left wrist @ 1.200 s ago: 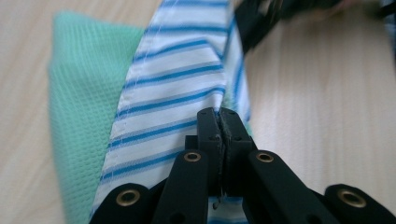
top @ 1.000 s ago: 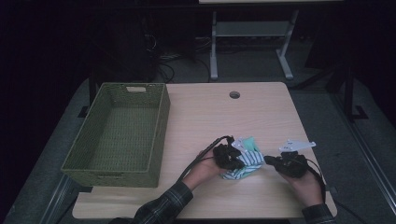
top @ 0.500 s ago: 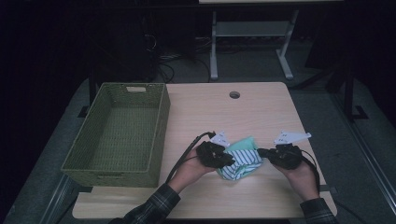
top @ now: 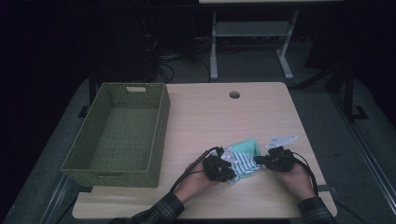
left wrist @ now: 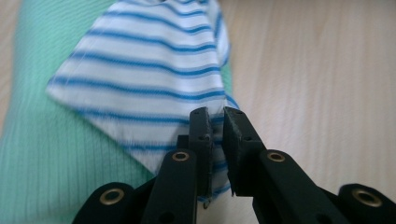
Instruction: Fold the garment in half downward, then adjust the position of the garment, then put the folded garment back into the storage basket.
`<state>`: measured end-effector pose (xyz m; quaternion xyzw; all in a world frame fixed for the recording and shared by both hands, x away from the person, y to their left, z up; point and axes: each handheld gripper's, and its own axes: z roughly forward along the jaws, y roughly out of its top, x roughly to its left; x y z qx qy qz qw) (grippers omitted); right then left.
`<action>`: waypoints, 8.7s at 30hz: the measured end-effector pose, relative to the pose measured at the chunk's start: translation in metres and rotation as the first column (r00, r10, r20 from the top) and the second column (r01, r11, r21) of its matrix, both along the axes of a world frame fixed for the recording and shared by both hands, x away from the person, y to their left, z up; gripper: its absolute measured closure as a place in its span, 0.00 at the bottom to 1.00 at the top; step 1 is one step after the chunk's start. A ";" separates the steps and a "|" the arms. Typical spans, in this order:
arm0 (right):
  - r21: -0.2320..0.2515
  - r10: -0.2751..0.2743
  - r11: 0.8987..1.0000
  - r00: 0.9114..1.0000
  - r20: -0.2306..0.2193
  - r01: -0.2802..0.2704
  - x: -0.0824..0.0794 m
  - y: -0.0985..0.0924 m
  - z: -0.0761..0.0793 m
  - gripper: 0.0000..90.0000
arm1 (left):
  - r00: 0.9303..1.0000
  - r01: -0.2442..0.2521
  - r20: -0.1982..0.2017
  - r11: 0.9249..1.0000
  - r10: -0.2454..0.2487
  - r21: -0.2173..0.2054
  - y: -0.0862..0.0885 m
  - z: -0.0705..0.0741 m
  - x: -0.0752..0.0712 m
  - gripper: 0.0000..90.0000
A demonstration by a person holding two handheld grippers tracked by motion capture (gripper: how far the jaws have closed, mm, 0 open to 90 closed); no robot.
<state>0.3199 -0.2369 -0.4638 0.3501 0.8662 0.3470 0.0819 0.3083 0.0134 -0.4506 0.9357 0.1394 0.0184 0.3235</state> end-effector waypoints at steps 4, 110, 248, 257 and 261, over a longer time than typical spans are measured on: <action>-0.005 0.031 1.000 1.000 -0.005 -0.031 -0.007 0.005 0.000 1.00 | 0.999 -0.033 0.022 0.999 0.033 0.027 0.011 0.001 0.008 0.91; 0.063 0.088 0.994 0.996 0.001 -0.088 0.000 0.019 0.005 0.98 | 0.985 -0.173 0.016 0.984 0.172 0.051 0.050 0.003 0.046 0.99; 0.022 -0.137 0.991 0.985 0.104 0.135 -0.001 -0.004 -0.019 0.13 | 0.989 -0.148 -0.031 0.988 0.146 -0.053 0.114 0.130 0.058 0.81; 0.012 -0.161 0.987 0.983 0.090 0.160 0.001 -0.004 -0.019 0.06 | 0.979 -0.202 -0.012 0.978 0.202 -0.056 0.141 0.142 0.056 0.81; 0.012 -0.161 0.987 0.983 0.090 0.160 0.001 -0.004 -0.019 0.06 | 0.974 -0.224 -0.008 0.973 0.224 -0.057 0.152 0.144 0.055 0.81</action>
